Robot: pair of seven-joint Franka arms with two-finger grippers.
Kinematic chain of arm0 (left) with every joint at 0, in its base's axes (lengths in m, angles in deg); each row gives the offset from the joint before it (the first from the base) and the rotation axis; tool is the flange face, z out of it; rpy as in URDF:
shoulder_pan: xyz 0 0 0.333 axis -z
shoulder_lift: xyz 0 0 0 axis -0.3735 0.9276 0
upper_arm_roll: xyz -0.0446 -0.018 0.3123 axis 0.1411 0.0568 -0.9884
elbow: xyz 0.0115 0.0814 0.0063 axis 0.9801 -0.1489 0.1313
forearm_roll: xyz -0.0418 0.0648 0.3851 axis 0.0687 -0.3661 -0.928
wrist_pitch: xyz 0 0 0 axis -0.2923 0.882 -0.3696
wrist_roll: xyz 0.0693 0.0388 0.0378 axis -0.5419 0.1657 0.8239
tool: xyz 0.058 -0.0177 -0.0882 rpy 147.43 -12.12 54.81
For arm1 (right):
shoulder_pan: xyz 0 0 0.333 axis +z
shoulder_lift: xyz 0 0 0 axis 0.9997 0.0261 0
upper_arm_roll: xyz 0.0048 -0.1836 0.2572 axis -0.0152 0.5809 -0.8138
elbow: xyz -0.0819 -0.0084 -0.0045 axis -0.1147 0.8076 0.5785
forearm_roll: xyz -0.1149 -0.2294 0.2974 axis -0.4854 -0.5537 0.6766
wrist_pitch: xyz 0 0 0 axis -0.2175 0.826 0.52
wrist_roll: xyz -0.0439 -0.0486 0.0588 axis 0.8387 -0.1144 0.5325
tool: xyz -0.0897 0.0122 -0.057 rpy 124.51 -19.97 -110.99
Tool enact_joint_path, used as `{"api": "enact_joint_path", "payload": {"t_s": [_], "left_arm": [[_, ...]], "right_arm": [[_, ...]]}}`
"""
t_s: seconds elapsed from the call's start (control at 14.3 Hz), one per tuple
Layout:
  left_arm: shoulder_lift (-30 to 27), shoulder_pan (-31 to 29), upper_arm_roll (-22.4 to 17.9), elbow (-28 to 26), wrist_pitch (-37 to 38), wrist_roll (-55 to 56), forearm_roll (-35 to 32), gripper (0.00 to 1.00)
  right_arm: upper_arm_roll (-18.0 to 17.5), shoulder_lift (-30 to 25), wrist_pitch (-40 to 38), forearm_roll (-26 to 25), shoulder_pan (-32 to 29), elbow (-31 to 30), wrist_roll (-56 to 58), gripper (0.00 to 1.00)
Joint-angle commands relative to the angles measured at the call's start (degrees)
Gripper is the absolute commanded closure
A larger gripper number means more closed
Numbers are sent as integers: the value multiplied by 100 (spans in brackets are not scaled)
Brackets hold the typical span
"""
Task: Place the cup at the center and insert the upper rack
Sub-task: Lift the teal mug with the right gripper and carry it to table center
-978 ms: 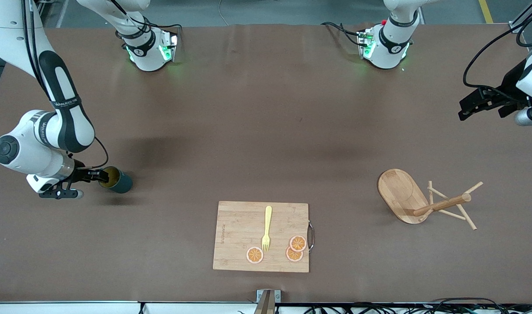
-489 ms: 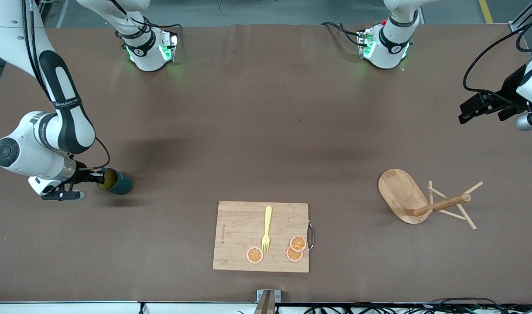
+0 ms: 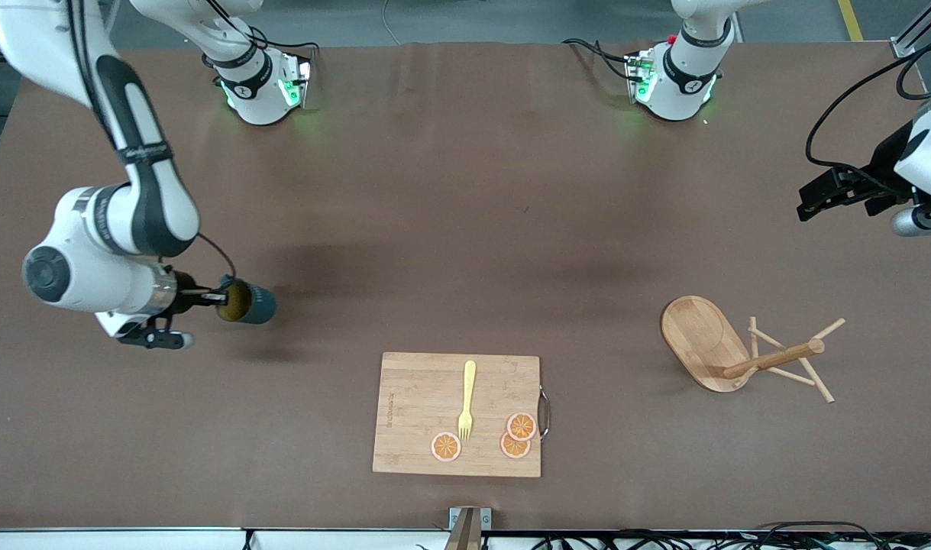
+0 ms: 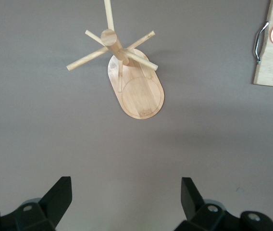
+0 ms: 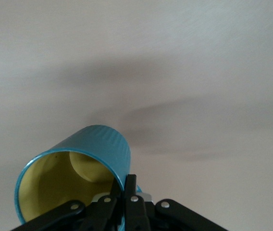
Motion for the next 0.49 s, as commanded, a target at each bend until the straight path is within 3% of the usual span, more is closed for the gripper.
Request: {"api": "enact_joint_path", "payload": {"t_s": [0.0, 0.21, 0.42], "left_arm": [[-5, 6, 40, -11, -60, 38, -31, 0], [-84, -3, 66, 16, 10, 20, -5, 0], [-93, -3, 101, -28, 28, -6, -13, 0]], "right_arm": [[53, -265, -33, 82, 1068, -14, -1876, 100], [62, -64, 11, 310, 2080, 592, -3855, 100], [62, 708, 11, 346, 2872, 1549, -5613, 100]]}}
